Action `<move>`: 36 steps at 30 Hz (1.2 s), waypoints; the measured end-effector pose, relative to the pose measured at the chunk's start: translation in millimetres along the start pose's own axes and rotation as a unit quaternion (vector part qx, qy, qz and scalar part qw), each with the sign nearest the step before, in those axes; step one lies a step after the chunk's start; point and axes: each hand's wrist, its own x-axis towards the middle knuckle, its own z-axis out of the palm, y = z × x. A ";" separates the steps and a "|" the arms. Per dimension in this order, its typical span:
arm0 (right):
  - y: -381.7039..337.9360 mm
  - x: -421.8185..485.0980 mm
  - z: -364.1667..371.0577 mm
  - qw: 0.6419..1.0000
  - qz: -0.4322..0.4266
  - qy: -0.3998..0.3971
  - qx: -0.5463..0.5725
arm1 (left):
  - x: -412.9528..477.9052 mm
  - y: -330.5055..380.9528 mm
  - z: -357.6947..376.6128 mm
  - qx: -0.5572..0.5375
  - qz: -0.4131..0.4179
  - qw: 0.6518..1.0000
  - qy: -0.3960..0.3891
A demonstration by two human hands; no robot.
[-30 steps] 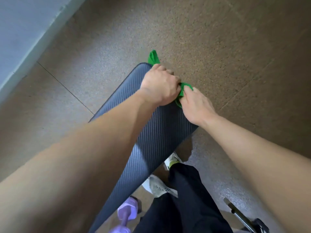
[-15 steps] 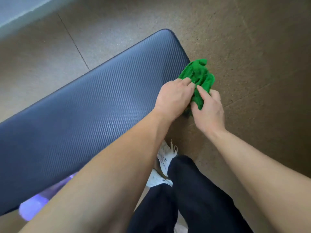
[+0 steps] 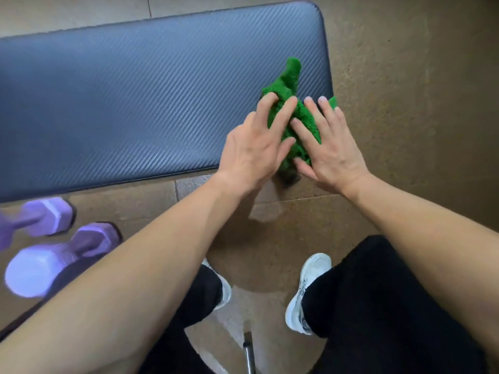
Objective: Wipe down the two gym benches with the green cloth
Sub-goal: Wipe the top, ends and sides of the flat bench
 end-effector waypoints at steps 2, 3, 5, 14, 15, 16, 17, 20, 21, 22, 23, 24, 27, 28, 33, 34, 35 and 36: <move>2.2 -2.6 16.6 0.999 0.006 0.053 0.006 | 6.6 1.5 19.5 0.073 0.006 0.996 0.042; 3.1 -2.3 21.8 0.997 0.002 0.072 0.003 | 9.1 2.5 24.5 0.093 0.006 0.994 0.059; 5.5 -2.3 26.7 0.994 -0.013 0.107 -0.004 | 9.9 4.8 28.2 0.111 0.009 0.991 0.081; -50.6 37.3 30.8 0.972 -0.149 0.161 -0.079 | -50.6 -35.4 10.2 0.179 -0.130 0.964 0.148; -61.3 44.2 33.8 0.970 -0.159 0.170 -0.072 | -55.4 -38.2 9.4 0.180 -0.160 0.958 0.158; -68.4 48.8 36.7 0.966 -0.168 0.184 -0.065 | -57.1 -37.3 10.8 0.177 -0.184 0.954 0.158; -71.8 50.5 39.1 0.963 -0.175 0.198 -0.060 | -55.7 -33.4 14.0 0.165 -0.203 0.952 0.159; -54.0 43.9 42.4 0.955 -0.173 0.234 -0.061 | -41.1 -9.4 26.9 0.101 -0.241 0.951 0.166; -44.6 38.4 43.6 0.953 -0.180 0.235 -0.068 | -37.3 -2.4 31.4 0.079 -0.245 0.951 0.169; -33.8 25.0 32.3 0.945 -0.197 0.242 -0.096 | -40.3 13.1 28.9 0.050 -0.240 0.951 0.186; -19.6 13.7 23.2 0.939 -0.214 0.241 -0.118 | -42.7 30.2 27.7 0.028 -0.228 0.953 0.199; -0.9 10.4 22.5 0.939 -0.223 0.235 -0.119 | -39.1 42.6 33.9 0.009 -0.219 0.955 0.198; 45.4 -0.2 19.3 0.939 -0.243 0.207 -0.130 | -29.1 75.6 46.4 -0.084 -0.223 0.946 0.219; 51.6 -1.1 18.5 0.937 -0.255 0.196 -0.136 | -28.2 78.3 47.4 -0.120 -0.235 0.936 0.231; 4.7 25.3 14.8 0.917 -0.301 0.217 -0.149 | -59.1 51.5 45.0 -0.236 -0.289 0.877 0.304; -15.2 34.1 17.4 0.916 -0.298 0.228 -0.142 | -66.2 45.2 44.1 -0.258 -0.313 0.856 0.321; -33.8 42.0 21.3 0.917 -0.294 0.236 -0.130 | -71.4 39.8 43.2 -0.295 -0.352 0.820 0.341; -48.6 48.4 25.3 0.918 -0.288 0.244 -0.118 | -73.3 34.6 42.4 -0.343 -0.401 0.769 0.361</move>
